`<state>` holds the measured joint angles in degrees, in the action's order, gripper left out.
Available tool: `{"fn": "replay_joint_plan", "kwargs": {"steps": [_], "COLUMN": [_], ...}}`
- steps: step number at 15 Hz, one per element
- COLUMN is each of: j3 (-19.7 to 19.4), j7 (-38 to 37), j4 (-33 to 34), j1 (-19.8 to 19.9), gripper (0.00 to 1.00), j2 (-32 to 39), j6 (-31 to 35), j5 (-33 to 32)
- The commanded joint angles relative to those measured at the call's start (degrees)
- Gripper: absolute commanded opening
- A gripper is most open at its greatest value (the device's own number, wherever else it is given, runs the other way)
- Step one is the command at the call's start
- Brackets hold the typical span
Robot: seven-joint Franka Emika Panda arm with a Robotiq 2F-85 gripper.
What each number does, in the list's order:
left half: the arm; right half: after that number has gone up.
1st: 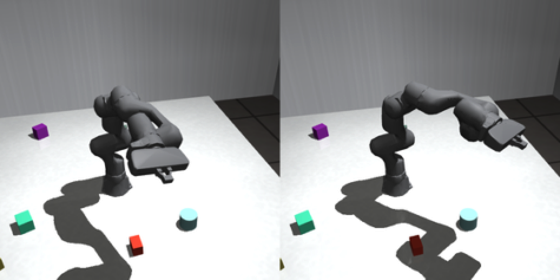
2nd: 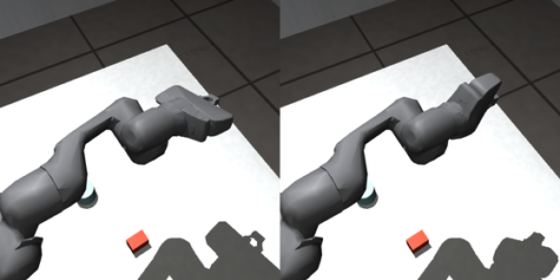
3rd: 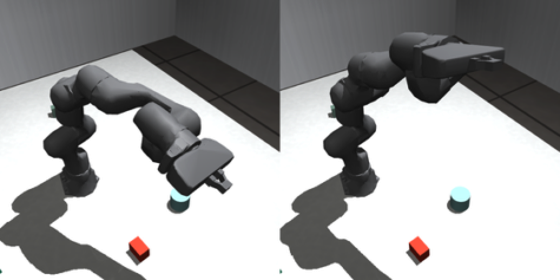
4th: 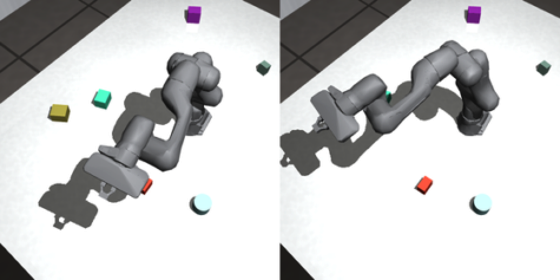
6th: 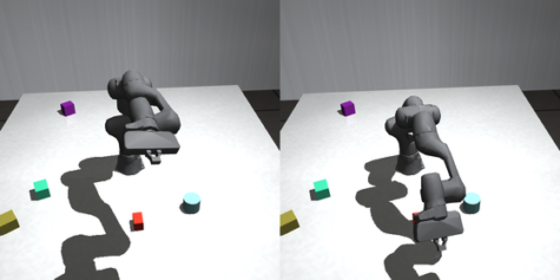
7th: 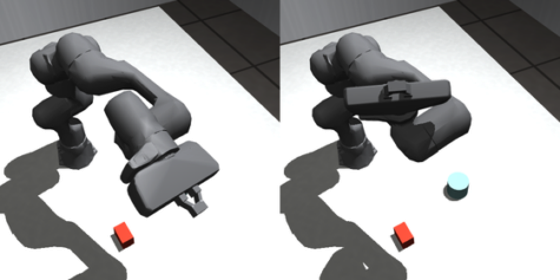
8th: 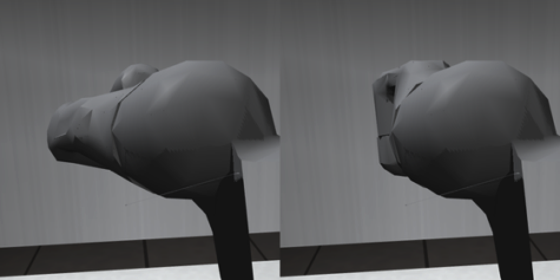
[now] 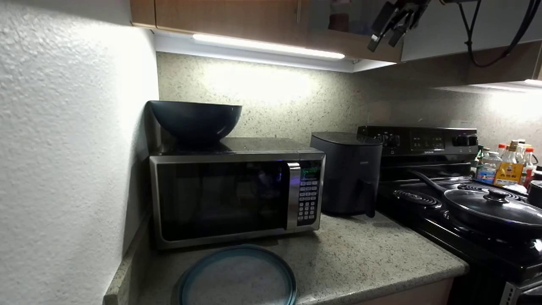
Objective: Put the bottle in the cupboard on the microwave
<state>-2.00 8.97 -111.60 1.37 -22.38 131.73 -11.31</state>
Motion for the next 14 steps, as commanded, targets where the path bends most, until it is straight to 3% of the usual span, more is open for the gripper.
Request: {"fn": "replay_joint_plan", "kwargs": {"steps": [1,8,9,14], "j3": [0.6,0.4,0.3,0.3], "j7": [1.2,3.3,1.7,1.7], "j4": [6.7,30.0,23.8,25.6], "j1": [1.4,0.9,0.6,0.6], "gripper": [1.00,1.00,1.00,1.00], "j2": [4.4,16.7,12.5,13.9], "j6": [5.7,9.8,8.5,8.4], "j5": [-4.6,-8.0,-6.5,-6.5]}}
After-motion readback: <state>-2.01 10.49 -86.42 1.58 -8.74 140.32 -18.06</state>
